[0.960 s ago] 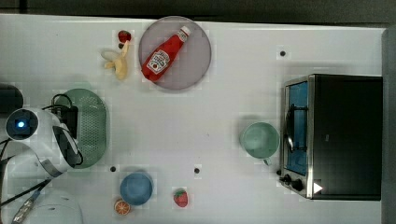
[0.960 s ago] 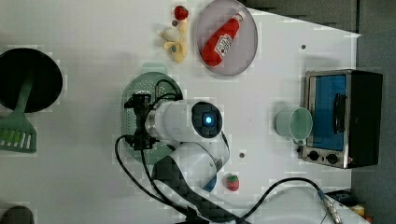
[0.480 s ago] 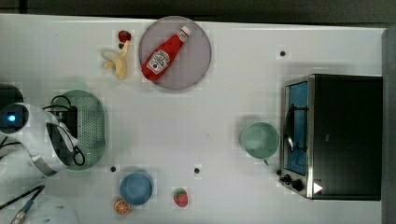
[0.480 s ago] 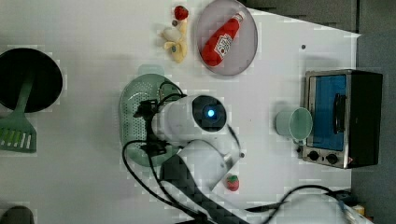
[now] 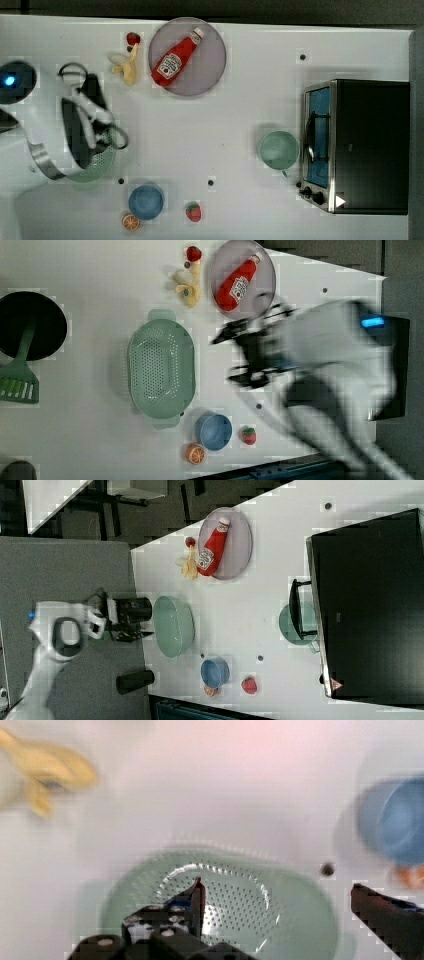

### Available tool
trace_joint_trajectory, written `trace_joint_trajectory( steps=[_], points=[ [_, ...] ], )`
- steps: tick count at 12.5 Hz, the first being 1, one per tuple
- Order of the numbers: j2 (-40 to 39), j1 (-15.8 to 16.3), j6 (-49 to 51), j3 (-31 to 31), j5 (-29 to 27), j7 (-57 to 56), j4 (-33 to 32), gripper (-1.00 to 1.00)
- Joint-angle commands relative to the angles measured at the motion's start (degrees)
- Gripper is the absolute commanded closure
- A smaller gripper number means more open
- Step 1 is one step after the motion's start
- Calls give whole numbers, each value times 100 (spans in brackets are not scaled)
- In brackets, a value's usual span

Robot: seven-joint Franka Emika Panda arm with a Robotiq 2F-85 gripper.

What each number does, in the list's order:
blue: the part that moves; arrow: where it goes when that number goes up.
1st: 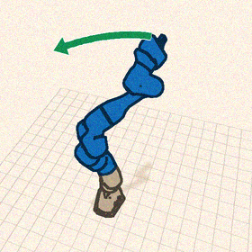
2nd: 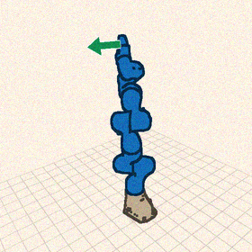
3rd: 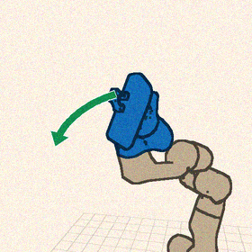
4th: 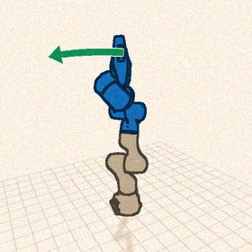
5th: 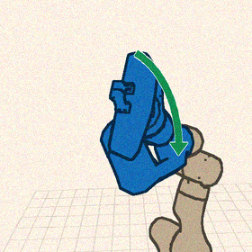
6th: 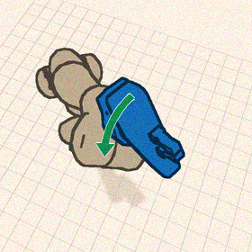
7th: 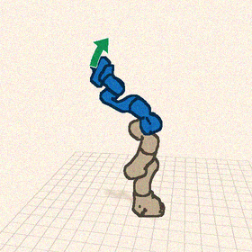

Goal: Drag strainer right to left.

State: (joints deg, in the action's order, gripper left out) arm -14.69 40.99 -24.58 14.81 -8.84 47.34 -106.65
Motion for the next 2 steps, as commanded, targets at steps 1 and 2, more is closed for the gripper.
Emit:
trace_joint_trajectory(
  steps=[1, 2],
  points=[
    [1153, -395, 504, 1070, 379, -2271, 215, -100],
    [1458, -424, 744, 1397, 583, -2673, 215, -100]
  ],
)
